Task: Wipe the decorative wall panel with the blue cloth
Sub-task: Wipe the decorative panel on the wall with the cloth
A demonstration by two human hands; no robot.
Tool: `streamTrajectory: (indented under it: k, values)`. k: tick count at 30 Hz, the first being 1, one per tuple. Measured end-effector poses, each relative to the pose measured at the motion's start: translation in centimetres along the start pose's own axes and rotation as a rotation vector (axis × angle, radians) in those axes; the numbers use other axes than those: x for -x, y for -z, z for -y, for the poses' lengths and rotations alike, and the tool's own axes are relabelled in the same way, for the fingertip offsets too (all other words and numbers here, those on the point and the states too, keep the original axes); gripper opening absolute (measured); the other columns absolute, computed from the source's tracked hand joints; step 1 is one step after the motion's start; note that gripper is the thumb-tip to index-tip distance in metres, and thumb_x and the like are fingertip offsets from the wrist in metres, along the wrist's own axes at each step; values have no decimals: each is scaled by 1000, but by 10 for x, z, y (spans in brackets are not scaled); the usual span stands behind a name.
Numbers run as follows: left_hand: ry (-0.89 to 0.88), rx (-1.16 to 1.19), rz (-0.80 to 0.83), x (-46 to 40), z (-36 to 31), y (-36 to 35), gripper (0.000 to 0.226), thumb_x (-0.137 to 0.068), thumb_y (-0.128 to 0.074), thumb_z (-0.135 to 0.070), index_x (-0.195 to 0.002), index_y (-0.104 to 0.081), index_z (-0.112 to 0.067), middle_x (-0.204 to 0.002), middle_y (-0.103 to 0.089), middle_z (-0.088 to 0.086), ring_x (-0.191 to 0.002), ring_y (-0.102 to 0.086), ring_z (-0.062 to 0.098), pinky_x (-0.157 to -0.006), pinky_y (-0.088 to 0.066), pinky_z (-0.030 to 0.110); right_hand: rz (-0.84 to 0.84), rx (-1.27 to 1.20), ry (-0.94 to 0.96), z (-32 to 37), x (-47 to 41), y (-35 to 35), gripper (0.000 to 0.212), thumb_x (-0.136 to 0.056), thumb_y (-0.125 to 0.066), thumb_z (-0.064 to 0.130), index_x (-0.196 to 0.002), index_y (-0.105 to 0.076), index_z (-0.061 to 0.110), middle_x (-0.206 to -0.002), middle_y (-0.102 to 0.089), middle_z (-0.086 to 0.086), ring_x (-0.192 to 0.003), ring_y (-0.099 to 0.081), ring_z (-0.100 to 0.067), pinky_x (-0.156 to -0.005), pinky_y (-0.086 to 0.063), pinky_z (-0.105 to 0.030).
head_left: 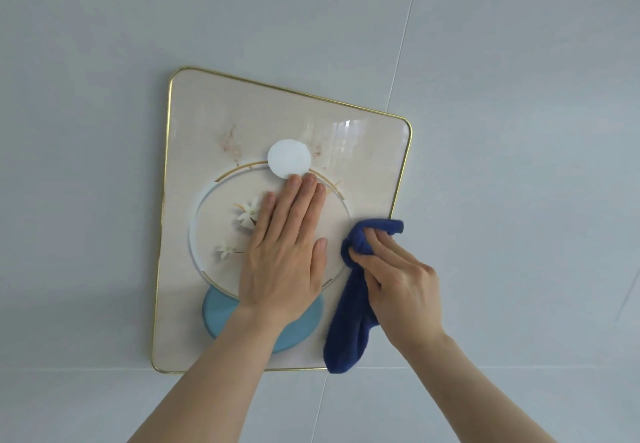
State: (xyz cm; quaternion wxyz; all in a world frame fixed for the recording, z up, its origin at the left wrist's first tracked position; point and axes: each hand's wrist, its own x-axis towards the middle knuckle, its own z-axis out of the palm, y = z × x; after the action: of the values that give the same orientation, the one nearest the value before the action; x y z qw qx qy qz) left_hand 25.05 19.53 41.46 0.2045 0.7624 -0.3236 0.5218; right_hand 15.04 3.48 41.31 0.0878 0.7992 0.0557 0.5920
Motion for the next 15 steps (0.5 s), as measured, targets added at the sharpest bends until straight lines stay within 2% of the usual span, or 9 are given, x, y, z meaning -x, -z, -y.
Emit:
streamTrajectory:
  k: [1, 3, 7, 9, 11, 13, 15]
  values:
    - [3, 16, 14, 0, -1, 4, 67, -105, -36, -30, -164, -12, -9, -175, -8, 6, -162, -2, 23, -131, -12, 49, 70, -4, -24, 3, 4, 5, 37, -73, -66, -12, -92, -79, 17, -95, -77, 5, -74, -69, -19, -48, -53, -33]
    - [8, 36, 40, -1, -3, 11, 67, -105, -37, -31, -164, -14, -8, -175, -10, 7, -162, -3, 23, -131, -15, 49, 236, -60, -125, 11, 5, 18, 41, -71, -69, -11, -91, -80, 23, -87, -76, 8, -65, -65, -22, -49, -54, -34]
    - [12, 27, 52, 1, -2, 25, 70, -103, -43, -32, -164, -17, -11, -175, -11, 6, -162, -5, 22, -130, -15, 49, 528, -316, -538, 20, -23, 49, 28, -87, -74, 10, -98, -83, 35, -91, -80, 8, -81, -69, -20, -72, -56, -31]
    - [35, 27, 28, 3, 0, 31, 71, -102, -45, -32, -164, -16, -12, -175, -10, 5, -162, -4, 21, -131, -12, 47, 473, -476, -735, 17, -39, 59, 23, -85, -78, 13, -97, -84, 32, -92, -80, 11, -84, -72, -14, -67, -53, -21]
    - [67, 43, -2, 5, 3, 35, 72, -102, -46, -31, -164, -16, -12, -175, -10, 5, -162, -5, 21, -131, -12, 47, 282, -620, -886, 19, -56, 64, 22, -85, -79, 13, -96, -83, 32, -89, -79, 14, -77, -72, -11, -56, -50, -17]
    - [83, 59, -24, 5, 6, 35, 71, -102, -47, -31, -164, -17, -12, -174, -12, 5, -162, -7, 21, -130, -16, 49, 89, -650, -893, 26, -74, 65, 22, -86, -78, 14, -97, -82, 33, -87, -78, 14, -81, -73, -11, -65, -58, -27]
    - [95, 80, -49, 4, 9, 33, 69, -102, -47, -29, -164, -20, -12, -174, -16, 6, -161, -11, 22, -130, -19, 50, -54, -625, -793, 37, -92, 59, 24, -86, -77, 13, -99, -81, 32, -90, -78, 12, -86, -71, -7, -79, -58, -28]
